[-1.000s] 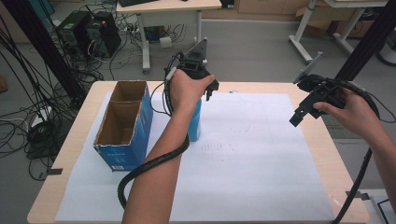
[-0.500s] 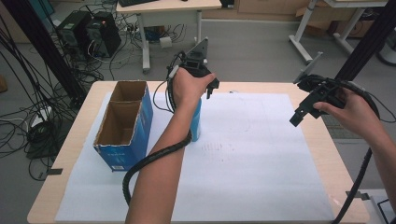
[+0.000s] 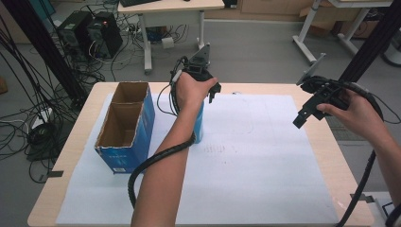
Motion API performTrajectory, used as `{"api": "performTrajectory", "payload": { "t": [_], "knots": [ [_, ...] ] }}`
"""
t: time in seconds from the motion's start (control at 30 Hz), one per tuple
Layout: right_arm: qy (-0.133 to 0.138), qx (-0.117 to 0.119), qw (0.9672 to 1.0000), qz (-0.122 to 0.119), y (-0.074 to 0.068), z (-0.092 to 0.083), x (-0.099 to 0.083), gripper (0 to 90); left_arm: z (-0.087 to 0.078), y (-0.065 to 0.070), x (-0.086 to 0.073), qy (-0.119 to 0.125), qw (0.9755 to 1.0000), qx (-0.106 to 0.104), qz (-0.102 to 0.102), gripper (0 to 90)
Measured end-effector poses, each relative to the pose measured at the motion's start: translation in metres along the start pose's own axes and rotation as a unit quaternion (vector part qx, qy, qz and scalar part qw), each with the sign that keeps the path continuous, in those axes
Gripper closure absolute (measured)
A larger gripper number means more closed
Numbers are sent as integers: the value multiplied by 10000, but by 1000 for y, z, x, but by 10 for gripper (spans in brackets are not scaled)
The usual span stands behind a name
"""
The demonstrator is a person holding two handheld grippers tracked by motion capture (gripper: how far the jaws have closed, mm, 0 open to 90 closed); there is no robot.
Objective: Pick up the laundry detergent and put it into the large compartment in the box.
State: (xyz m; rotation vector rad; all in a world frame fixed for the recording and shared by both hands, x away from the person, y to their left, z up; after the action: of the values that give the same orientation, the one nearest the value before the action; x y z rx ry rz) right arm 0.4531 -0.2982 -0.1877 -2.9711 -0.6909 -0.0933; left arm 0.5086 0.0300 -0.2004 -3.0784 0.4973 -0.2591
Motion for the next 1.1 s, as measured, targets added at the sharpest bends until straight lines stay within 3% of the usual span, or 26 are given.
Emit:
{"api": "performTrajectory", "payload": {
  "t": [0.63, 0.83, 1.1],
  "knots": [
    [-29, 7, 10000, -23, -1, 4, 0, 45, 18, -2, 3, -152, 9999, -53, -10, 82],
    [-37, 10, 10000, -8, 0, 5, 0, 45, 22, -1, 4, -220, 9998, 1, -6, 119],
    [-25, 15, 10000, -15, 0, 5, 0, 45, 23, 3, 5, -274, 9995, 121, -12, 260]
  ]
}}
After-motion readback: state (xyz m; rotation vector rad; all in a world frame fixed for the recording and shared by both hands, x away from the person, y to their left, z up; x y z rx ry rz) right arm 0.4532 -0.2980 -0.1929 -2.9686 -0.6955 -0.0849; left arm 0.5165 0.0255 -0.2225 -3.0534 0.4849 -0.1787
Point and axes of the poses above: each handheld gripper's, and its own axes: z roughly forward along the jaws, x roughly out of its top, y roughly to its right, the point moved 10 cm from there along z, roughly forward along the jaws, and after that the axes turned 9 degrees about z, right-handed, at the moved point
